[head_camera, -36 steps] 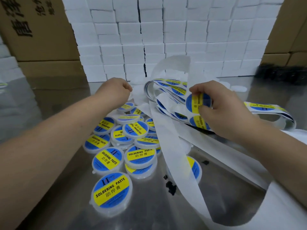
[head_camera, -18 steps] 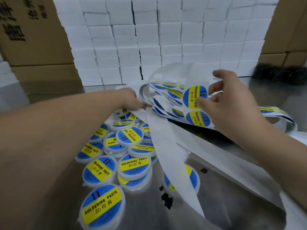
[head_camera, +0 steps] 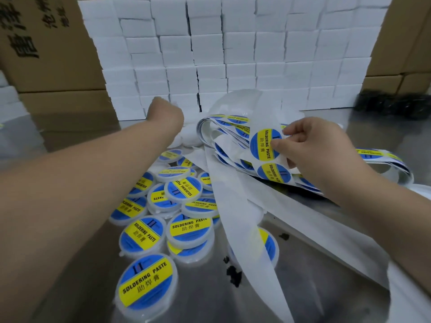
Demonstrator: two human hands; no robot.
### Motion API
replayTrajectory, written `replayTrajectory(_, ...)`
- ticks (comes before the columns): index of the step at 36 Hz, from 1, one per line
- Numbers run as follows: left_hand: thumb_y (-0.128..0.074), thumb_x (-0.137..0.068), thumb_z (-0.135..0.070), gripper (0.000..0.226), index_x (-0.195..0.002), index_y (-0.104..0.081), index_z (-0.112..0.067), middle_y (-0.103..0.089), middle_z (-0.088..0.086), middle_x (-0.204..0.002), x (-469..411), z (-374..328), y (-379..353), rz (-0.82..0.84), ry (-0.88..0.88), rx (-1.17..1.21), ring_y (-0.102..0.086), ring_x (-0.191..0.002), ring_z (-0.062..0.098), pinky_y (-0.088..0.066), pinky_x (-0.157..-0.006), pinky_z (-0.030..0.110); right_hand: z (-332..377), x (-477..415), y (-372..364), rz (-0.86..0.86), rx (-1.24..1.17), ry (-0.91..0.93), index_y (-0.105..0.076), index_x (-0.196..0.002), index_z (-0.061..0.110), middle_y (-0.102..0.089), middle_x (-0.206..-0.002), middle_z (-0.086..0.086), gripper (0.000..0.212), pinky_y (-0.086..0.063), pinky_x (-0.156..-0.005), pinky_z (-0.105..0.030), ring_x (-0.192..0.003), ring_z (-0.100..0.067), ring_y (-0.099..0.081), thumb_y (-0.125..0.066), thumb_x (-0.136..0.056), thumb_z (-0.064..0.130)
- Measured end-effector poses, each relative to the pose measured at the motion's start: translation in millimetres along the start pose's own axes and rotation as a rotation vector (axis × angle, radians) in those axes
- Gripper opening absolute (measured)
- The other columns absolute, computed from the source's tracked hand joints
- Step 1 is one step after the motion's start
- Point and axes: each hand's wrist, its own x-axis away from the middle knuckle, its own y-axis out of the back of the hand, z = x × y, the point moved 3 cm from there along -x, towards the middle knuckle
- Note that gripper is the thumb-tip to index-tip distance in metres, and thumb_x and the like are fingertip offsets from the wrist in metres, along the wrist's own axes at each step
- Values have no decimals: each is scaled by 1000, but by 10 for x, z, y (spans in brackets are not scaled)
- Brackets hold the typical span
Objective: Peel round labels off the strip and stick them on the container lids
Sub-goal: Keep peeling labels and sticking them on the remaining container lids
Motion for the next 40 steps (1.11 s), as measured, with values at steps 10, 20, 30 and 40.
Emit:
replayTrajectory(10, -46, -89, -39, 7, -86, -53, -41, -59, -10, -99, 1098, -541, 155, 153, -444, 386, -49, -58, -4, -42, -56, 15, 57, 66, -27, 5, 30, 43, -60, -67, 12, -55, -64, -14, 31, -32, -42, -19, -42, -6, -35, -60, -83, 37)
replayTrajectory(20, -42, -91, -18, 26, -95, -65, -31, -50, -2, -104, 1510, -544, 130, 119, -657, 114, -48, -102, 17, -38, -82, 26, 108, 95, -16, 15, -8, 100, -64, -70, 22, -63, -71, -15, 30, -37, -51, -23, -53, -12, -49, -52, -89, 41)
replayTrajectory(30, -61, -79, -39, 47, -124, -50, -33, -53, -8, -114, 1536, -481, 106, 15, -718, -34, -48, -109, 14, -39, -84, 28, 208, 173, -77, 255, -273, 189, -66, -82, 26, -69, -81, 7, 18, -50, -77, -23, -74, -2, -61, -60, -85, 9)
replayTrajectory(40, -59, -80, -44, 36, -111, -57, -27, -54, -10, -104, 1528, -465, 102, -20, -707, -41, -49, -104, 14, -33, -77, 24, 166, 193, -118, 240, 13, 424, -37, -95, 55, -59, -83, 21, 61, -40, -68, -5, -82, 8, -56, -53, -80, -2)
